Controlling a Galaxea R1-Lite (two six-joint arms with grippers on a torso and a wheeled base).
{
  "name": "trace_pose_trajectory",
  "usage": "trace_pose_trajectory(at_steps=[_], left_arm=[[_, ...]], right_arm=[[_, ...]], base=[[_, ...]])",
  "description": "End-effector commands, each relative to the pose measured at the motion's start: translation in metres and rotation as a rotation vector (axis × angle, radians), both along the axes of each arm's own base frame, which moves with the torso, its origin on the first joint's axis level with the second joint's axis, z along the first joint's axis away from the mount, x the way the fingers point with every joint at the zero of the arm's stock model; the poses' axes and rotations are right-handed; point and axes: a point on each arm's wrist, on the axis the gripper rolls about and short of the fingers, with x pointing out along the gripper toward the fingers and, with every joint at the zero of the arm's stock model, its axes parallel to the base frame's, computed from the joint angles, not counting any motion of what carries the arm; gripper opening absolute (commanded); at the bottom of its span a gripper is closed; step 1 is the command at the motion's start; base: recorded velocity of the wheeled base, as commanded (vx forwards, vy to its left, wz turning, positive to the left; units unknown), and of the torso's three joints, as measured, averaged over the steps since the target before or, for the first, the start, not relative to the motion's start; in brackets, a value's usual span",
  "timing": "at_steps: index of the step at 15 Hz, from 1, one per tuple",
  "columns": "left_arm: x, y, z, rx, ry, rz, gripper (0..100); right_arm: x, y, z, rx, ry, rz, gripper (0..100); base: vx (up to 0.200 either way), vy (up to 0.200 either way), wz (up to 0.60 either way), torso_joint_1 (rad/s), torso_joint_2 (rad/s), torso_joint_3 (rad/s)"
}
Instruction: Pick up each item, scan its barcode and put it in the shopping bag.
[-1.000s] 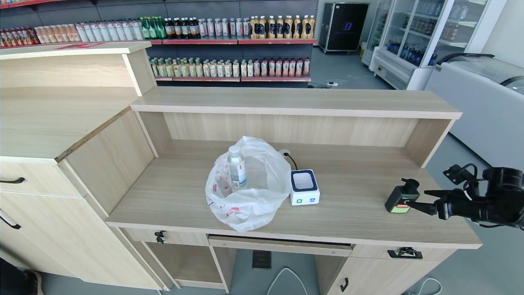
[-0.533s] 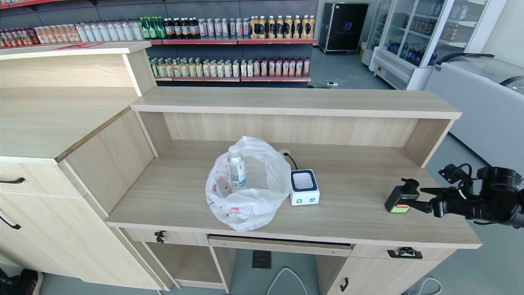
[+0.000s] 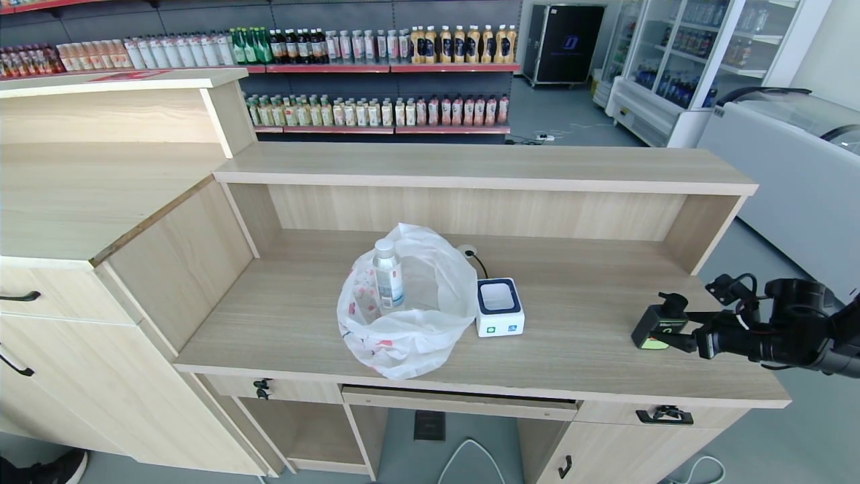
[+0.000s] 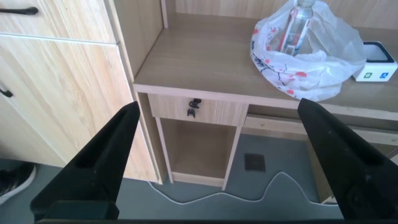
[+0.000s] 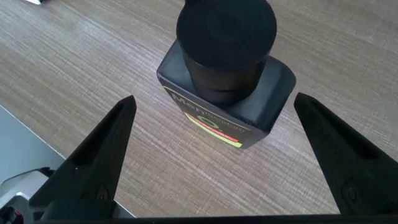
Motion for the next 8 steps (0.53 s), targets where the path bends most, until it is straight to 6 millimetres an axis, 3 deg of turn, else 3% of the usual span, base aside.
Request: trace_pose_trajectory(at_steps=[1,8], left_arm=[[0.0000,0.0000,0.0000,0.000,0.000,0.000,100],[0.0000,0.0000,0.0000,0.000,0.000,0.000,100]], right_arm=[[0.0043,0.0014,-0.0077,0.004,0.007,0.008,100],[0.0096,0.0086,-0.0164,0.041,0.008,0.068,100]], base=[[0.000,0.000,0.00,0.000,0.00,0.000],[0.000,0.000,0.00,0.000,0.00,0.000]])
